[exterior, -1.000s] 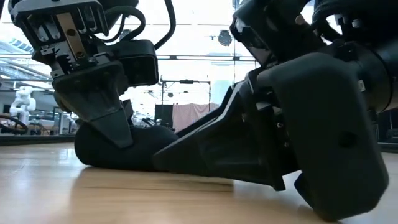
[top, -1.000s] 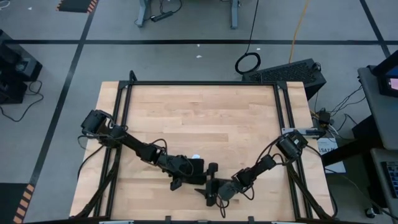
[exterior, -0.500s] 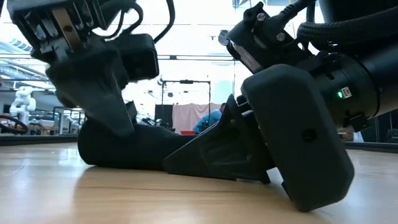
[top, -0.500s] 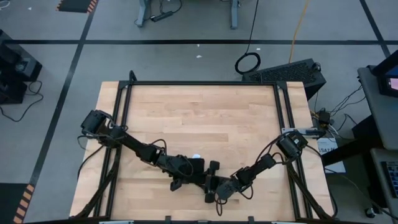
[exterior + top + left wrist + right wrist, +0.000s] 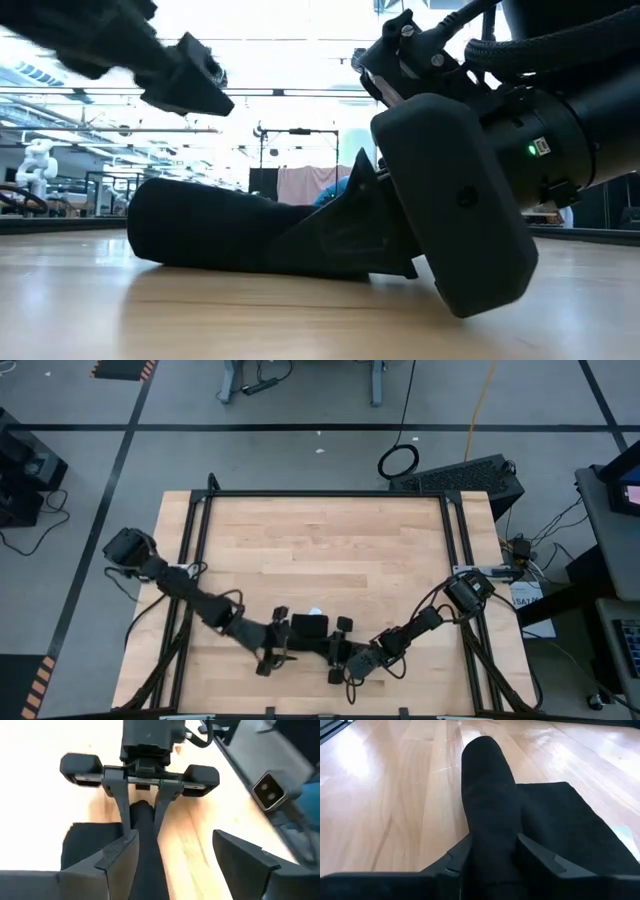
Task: Roll napkin
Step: Roll the black napkin
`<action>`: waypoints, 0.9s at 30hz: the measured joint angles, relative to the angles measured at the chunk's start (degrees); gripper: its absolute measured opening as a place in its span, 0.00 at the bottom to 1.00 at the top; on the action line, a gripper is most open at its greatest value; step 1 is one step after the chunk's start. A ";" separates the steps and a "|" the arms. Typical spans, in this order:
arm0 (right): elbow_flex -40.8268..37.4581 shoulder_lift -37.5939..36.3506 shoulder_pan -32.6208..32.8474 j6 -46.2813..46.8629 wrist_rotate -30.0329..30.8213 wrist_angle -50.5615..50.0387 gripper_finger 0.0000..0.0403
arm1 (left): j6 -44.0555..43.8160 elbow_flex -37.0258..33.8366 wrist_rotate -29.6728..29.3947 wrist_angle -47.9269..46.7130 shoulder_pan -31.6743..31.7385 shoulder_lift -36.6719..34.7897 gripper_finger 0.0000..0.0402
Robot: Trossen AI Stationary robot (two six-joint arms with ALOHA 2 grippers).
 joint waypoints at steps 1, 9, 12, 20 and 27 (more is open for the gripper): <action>-0.02 0.00 -0.03 0.21 -0.12 0.09 0.30 | 0.65 0.06 -2.20 0.25 -1.21 0.74 0.64; 0.00 0.00 -1.24 5.07 -3.96 0.77 0.25 | 5.02 0.04 -20.30 0.37 -7.80 8.31 0.64; 0.00 0.00 -1.94 7.90 -6.46 0.80 0.24 | 8.80 0.04 -23.18 3.11 -9.37 10.10 0.64; 0.00 -0.04 -3.87 14.80 -12.74 1.16 0.24 | 10.78 0.04 -26.13 5.35 -9.97 13.76 0.64; 0.00 -0.04 -4.48 15.65 -14.84 1.19 0.24 | 9.99 0.04 -26.34 5.33 -9.53 16.94 0.64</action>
